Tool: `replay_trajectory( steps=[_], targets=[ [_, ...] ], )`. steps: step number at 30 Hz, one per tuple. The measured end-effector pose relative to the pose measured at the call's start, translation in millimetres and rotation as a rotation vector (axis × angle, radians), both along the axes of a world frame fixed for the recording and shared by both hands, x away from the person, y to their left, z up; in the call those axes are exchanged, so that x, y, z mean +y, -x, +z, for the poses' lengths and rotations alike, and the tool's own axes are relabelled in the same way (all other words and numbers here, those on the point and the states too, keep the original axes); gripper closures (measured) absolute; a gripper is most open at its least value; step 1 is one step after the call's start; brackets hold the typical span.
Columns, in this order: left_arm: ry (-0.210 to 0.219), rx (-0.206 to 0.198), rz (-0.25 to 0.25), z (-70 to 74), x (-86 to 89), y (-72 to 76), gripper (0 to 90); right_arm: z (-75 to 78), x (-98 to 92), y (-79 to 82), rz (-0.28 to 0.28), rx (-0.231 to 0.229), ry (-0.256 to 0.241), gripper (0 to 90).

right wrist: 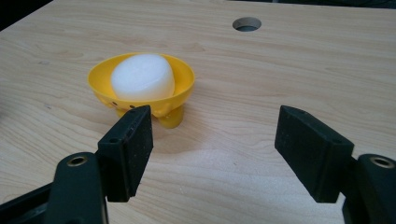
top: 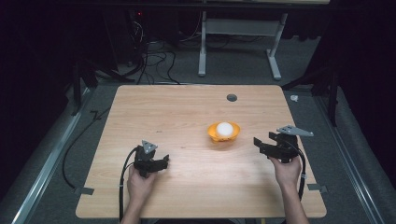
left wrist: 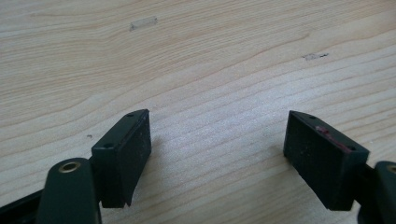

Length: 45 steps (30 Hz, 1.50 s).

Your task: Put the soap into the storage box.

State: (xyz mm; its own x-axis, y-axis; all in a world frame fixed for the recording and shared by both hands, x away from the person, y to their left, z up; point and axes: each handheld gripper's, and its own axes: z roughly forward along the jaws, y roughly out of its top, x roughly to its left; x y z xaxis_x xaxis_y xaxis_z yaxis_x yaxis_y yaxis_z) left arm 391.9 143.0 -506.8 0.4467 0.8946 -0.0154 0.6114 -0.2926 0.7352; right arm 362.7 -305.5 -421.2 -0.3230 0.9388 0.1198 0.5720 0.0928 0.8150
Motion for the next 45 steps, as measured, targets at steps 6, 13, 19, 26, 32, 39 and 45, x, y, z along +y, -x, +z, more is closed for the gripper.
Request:
replay_trajectory(
  steps=[6, 13, 19, 26, 32, 39, 45],
  targets=[
    [-0.001, 0.002, 0.0, 0.1, 0.0, 0.0, 23.8, -7.9, 1.0, 3.4, -0.001, 0.012, -0.013, 28.8],
    [-0.001, 0.002, -0.001, 0.2, 0.1, 0.1, 23.8, -14.8, 3.1, 6.3, 0.002, 0.023, -0.019, 28.8],
    [0.0, -0.001, 0.001, -0.1, -0.1, 0.1, 23.8, -18.2, 4.8, 8.8, 0.003, 0.027, -0.023, 28.8],
    [0.0, -0.001, 0.0, -0.1, 0.0, 0.1, 23.8, -22.3, 7.2, 10.3, 0.01, 0.029, -0.02, 28.8],
    [0.0, -0.001, 0.0, -0.1, -0.1, 0.1, 23.7, -26.6, 10.3, 10.9, 0.021, 0.034, -0.019, 28.8],
    [0.0, -0.001, 0.001, -0.1, -0.1, 0.1, 23.8, -31.4, 15.6, 13.2, 0.033, 0.034, -0.034, 29.1],
    [-0.001, -0.001, 0.0, -0.1, -0.1, 0.1, 23.8, -36.4, 19.5, 13.8, 0.043, 0.045, -0.04, 29.2]
  ],
)
